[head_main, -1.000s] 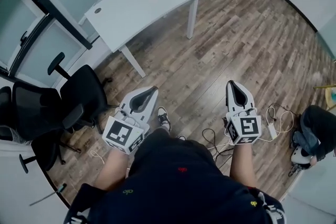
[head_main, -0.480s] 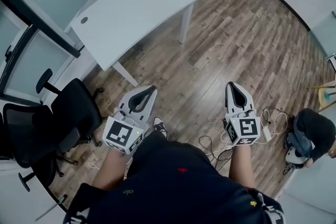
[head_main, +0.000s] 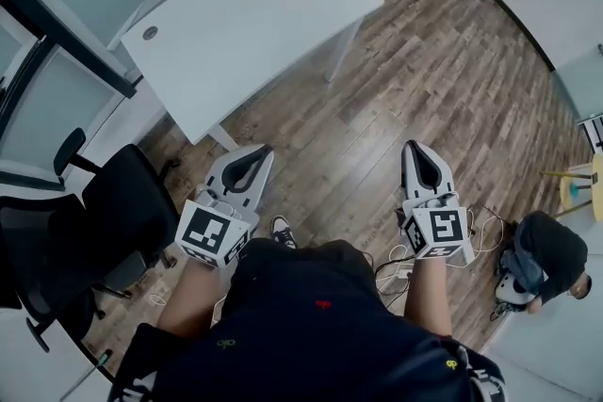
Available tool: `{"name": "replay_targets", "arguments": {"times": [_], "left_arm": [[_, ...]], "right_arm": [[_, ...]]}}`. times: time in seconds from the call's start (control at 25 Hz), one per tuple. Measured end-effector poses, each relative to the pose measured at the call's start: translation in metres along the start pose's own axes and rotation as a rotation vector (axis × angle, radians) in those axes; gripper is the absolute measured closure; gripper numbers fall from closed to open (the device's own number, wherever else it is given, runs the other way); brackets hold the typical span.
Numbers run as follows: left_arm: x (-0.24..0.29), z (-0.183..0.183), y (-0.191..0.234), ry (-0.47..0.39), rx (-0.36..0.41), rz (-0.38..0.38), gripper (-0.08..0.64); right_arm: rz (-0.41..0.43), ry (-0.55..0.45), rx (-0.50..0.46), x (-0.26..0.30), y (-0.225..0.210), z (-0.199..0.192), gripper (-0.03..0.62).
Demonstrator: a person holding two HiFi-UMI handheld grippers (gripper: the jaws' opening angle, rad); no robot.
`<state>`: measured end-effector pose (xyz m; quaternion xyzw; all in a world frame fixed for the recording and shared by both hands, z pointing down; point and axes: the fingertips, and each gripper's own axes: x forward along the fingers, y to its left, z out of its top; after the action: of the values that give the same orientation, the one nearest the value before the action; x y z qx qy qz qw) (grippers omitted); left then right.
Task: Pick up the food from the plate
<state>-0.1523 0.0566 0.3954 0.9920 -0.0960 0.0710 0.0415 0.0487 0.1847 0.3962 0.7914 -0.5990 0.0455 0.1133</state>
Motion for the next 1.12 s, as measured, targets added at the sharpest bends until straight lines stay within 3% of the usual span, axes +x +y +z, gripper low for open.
{"name": "replay_targets", "arguments": {"times": [0.28, 0.6, 0.92, 1.12], "left_arm": [[0.007, 0.005, 0.047, -0.013, -0.021, 0.041, 0.534], [0.05, 0.01, 0.097, -0.006, -0.032, 0.137, 0.534], [0.143, 0.05, 0.136, -0.005, 0.002, 0.241, 0.534], [0.208, 0.069, 0.149, -0.026, -0.063, 0.286, 0.534]], "right_arm": [[0.06, 0.006, -0.012, 0.056, 0.016, 0.013, 0.568], [0.176, -0.026, -0.022, 0.149, 0.0, 0.025, 0.568], [0.273, -0.096, -0.015, 0.251, -0.073, 0.055, 0.567], [0.278, -0.097, 0.005, 0.294, -0.147, 0.055, 0.566]]}}
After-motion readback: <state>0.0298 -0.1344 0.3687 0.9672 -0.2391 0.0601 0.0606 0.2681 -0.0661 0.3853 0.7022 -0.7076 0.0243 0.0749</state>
